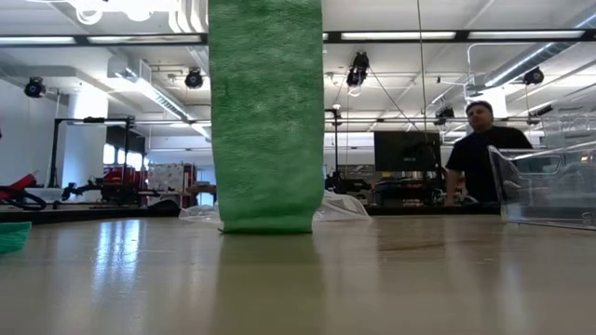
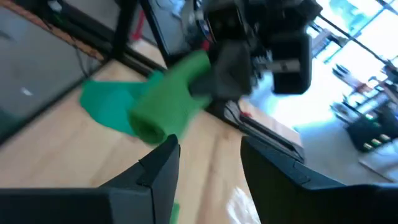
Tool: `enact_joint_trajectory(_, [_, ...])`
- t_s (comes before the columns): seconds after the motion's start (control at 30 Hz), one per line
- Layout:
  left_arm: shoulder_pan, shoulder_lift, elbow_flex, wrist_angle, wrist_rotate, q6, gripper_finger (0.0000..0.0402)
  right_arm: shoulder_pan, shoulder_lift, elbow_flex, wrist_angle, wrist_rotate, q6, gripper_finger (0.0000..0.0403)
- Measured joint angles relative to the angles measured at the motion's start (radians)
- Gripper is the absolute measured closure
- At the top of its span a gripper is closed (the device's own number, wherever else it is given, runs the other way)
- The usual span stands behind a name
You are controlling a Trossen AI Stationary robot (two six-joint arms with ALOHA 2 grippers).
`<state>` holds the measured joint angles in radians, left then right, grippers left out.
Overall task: Roll bandage
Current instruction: Roll the green bandage
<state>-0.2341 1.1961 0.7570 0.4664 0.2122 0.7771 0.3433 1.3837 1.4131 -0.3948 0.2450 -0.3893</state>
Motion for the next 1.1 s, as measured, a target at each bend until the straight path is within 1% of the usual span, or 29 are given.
enact_joint_trajectory(0.13, [-0.016,0.001,0.0,-0.01,-0.088,0.037,0.0377,0.002,0.009,-0.007,0.067,-0.081,0.035,0.0248])
enact_joint_trajectory(0.2, [-0.016,0.001,0.0,-0.016,-0.118,0.045,0.0377,0.002,0.021,-0.009,0.09,-0.095,0.057,0.0254])
enact_joint_trajectory(0.43, [-0.019,0.002,0.0,-0.011,-0.126,0.045,0.0377,0.002,0.068,-0.014,0.086,-0.095,0.089,0.0277])
enact_joint_trajectory(0.6, [-0.019,0.002,0.0,-0.011,-0.126,0.043,0.0375,-0.003,0.088,-0.014,0.093,-0.08,0.102,0.0297])
enact_joint_trajectory(0.77, [-0.02,0.002,0.0,-0.021,-0.137,0.041,0.0376,-0.012,0.101,-0.014,0.065,-0.047,0.102,0.0321])
enact_joint_trajectory(0.87, [-0.02,0.004,-0.002,-0.023,-0.143,0.045,0.0375,-0.016,0.102,-0.014,0.044,-0.024,0.101,0.0346])
enact_joint_trajectory(1.0, [-0.021,0.005,-0.002,-0.022,-0.143,0.046,0.0377,-0.02,0.097,-0.013,0.038,-0.016,0.088,0.0392])
enact_joint_trajectory(1.1, [-0.021,0.005,-0.002,-0.018,-0.143,0.048,0.0374,-0.02,0.084,-0.01,0.034,0.02,0.079,0.0397])
